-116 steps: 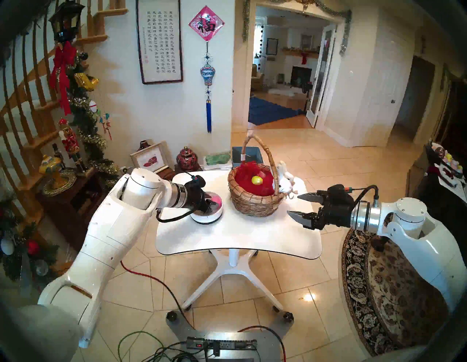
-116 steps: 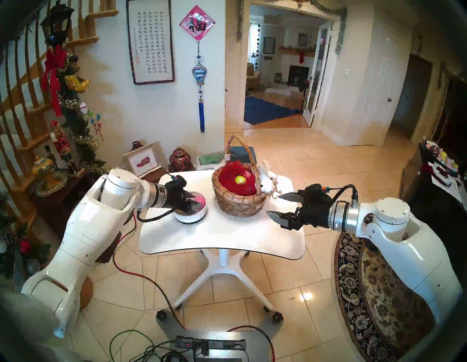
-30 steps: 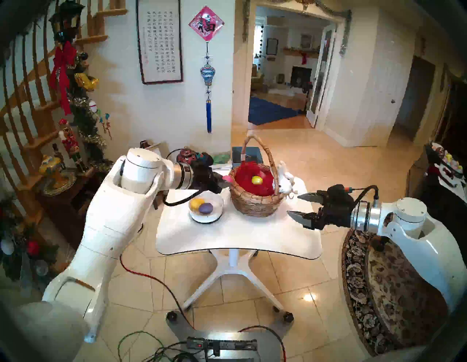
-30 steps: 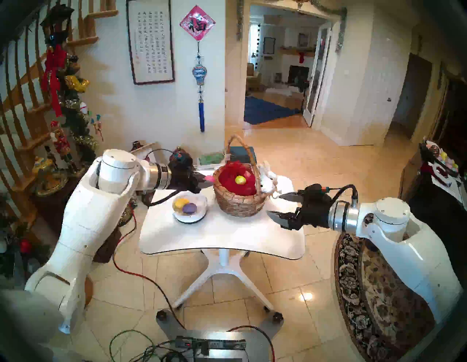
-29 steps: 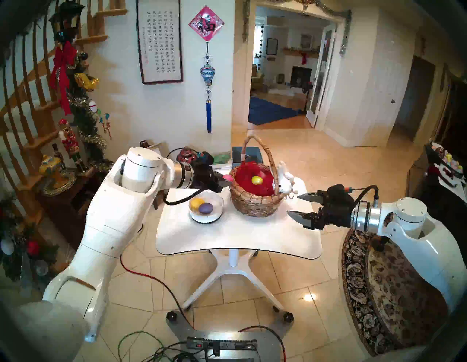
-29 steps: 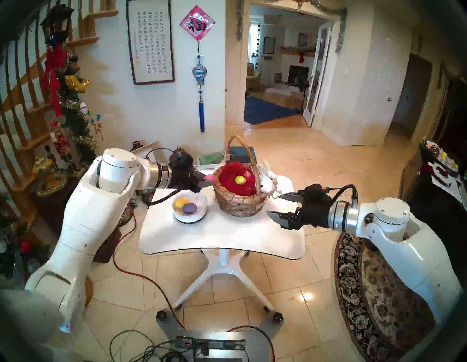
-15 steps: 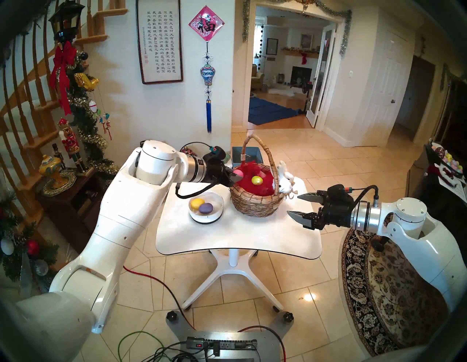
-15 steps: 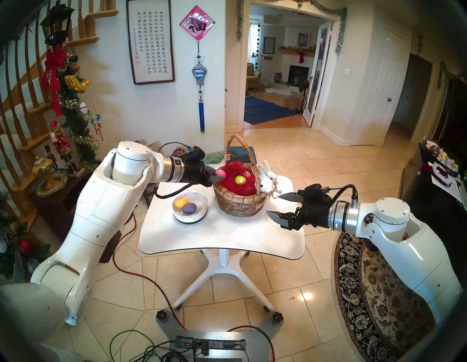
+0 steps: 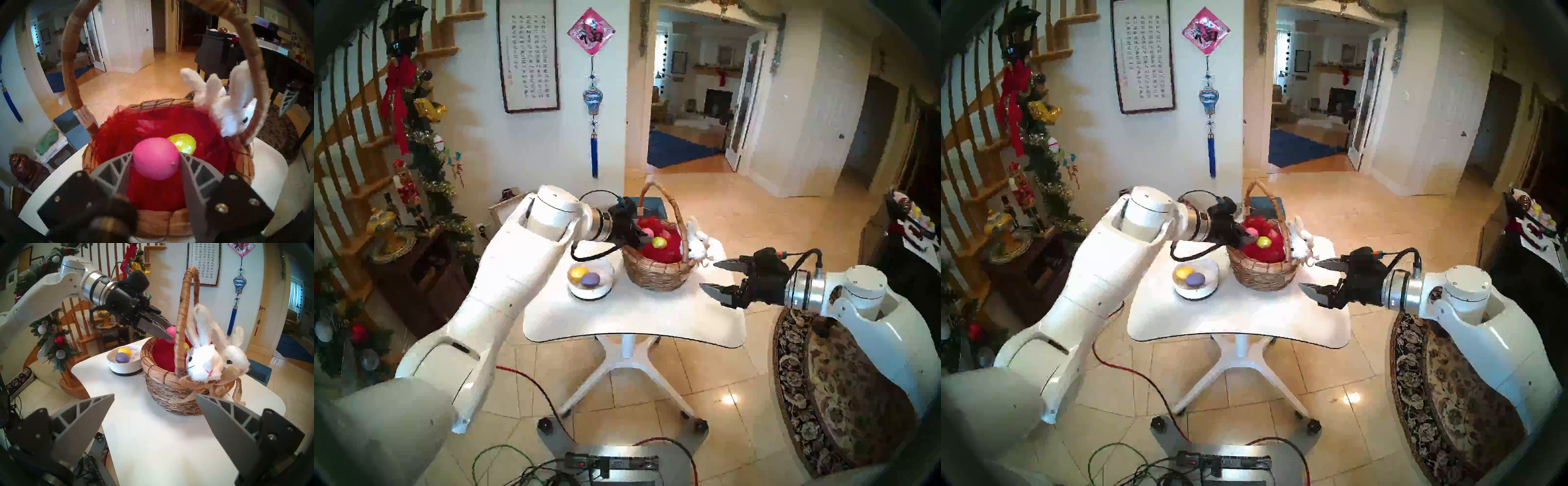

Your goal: Put easter egg into basket

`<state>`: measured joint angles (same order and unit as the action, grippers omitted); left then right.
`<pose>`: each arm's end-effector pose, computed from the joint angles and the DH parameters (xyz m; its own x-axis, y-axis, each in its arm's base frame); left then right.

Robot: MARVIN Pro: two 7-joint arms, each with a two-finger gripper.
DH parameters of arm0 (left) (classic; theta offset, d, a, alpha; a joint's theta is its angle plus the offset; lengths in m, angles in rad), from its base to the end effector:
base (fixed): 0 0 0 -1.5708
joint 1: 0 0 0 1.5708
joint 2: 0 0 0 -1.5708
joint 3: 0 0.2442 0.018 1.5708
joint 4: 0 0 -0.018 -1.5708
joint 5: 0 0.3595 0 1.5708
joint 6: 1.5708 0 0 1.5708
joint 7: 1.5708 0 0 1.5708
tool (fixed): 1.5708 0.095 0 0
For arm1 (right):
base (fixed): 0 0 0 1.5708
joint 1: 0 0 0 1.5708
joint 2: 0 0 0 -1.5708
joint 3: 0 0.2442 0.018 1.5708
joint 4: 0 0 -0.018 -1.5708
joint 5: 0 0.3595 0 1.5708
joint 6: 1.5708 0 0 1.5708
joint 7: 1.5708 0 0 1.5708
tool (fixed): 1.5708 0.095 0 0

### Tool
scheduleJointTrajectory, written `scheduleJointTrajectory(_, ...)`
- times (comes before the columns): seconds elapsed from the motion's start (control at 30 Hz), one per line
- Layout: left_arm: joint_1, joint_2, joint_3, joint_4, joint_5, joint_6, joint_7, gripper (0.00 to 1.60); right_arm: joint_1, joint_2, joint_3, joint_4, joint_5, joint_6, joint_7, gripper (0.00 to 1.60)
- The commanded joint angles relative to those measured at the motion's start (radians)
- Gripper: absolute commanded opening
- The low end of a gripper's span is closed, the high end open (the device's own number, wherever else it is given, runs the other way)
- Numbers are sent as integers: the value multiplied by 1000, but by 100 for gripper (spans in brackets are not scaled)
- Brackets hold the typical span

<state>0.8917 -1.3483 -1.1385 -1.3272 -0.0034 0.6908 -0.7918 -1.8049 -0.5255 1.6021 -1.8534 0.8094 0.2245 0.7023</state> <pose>0.5402 -0.1357 -0.1329 0.2514 -0.4575 0.8530 -0.8153 -0.5751 -0.0681 0.3958 -0.0744 -0.1870 0.2281 0.2582 0.9388 0.7891 -0.6138 -0.0229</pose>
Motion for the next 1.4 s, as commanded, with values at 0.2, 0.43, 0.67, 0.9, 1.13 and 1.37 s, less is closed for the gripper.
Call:
scheduleJointTrajectory(0.2, -74, -29, 14, 60, -8, -55, -38, 96, 2, 2, 8, -1, 1, -2, -1, 160)
scheduleJointTrajectory(0.43, -75, -12, -16, 69, -14, -63, -40, 160, 2, 2, 8, -1, 1, -2, -1, 160)
scheduleJointTrajectory(0.67, -54, 26, -83, 13, -52, -62, -62, 160, 3, 2, 8, -1, 1, -2, -1, 160)
scheduleJointTrajectory(0.9, 14, 104, -171, -89, -97, -52, -103, 160, 3, 2, 7, -1, 1, -2, -1, 160)
scheduleJointTrajectory(1.13, 131, 195, -233, -199, -125, -49, -166, 160, 3, 2, 7, -1, 1, -2, -1, 160)
scheduleJointTrajectory(1.37, 234, 282, -269, -281, -128, -70, -216, 160, 3, 2, 7, -1, 1, -2, -1, 160)
